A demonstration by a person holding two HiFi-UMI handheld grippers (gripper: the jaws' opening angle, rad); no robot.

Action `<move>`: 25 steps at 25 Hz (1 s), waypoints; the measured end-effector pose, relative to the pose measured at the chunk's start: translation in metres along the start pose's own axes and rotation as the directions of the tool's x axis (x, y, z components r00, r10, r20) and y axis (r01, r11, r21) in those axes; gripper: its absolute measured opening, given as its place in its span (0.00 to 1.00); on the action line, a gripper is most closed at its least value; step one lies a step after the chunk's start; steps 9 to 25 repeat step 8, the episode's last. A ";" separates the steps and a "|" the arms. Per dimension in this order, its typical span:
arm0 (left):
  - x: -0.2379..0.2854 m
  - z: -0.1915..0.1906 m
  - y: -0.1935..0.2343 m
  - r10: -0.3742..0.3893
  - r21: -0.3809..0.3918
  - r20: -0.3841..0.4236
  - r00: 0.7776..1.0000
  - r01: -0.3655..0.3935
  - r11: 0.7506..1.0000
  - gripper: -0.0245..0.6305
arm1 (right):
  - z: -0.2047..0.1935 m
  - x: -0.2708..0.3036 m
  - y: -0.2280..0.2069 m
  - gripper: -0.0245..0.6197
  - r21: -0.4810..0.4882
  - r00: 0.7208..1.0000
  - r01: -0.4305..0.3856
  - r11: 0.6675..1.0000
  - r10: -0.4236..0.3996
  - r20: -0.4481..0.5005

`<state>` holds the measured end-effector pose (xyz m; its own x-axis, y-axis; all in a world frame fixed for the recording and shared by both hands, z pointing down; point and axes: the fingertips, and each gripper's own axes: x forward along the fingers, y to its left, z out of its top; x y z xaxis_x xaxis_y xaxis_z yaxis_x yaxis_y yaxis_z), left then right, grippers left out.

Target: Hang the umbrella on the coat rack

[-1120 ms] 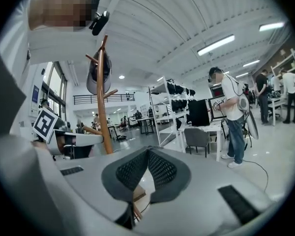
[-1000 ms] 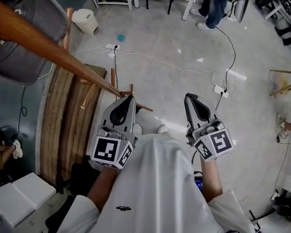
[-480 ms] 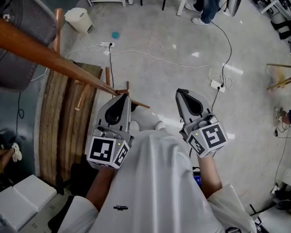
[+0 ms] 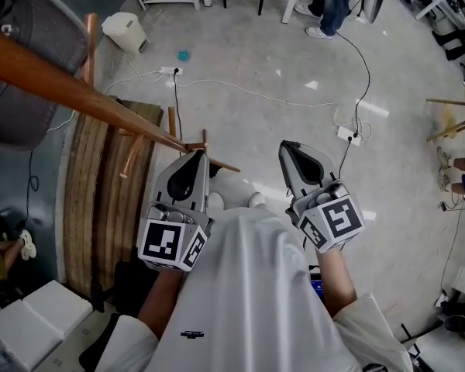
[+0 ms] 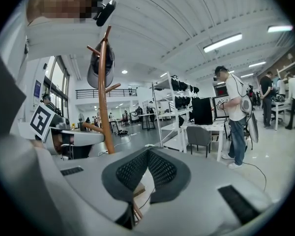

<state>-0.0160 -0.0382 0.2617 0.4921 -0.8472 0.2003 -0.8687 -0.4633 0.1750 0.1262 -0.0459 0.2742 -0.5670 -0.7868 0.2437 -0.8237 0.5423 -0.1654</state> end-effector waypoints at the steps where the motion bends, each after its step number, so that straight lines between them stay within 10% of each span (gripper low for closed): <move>1: -0.001 0.000 -0.001 -0.001 0.000 0.000 1.000 0.001 1.000 0.04 | 0.001 -0.001 0.001 0.05 -0.001 1.000 0.001 1.000 -0.001 0.001; 25: -0.006 -0.001 -0.009 -0.007 0.003 0.002 1.000 0.007 1.000 0.04 | -0.001 -0.010 0.002 0.05 -0.001 1.000 0.009 1.000 -0.009 0.001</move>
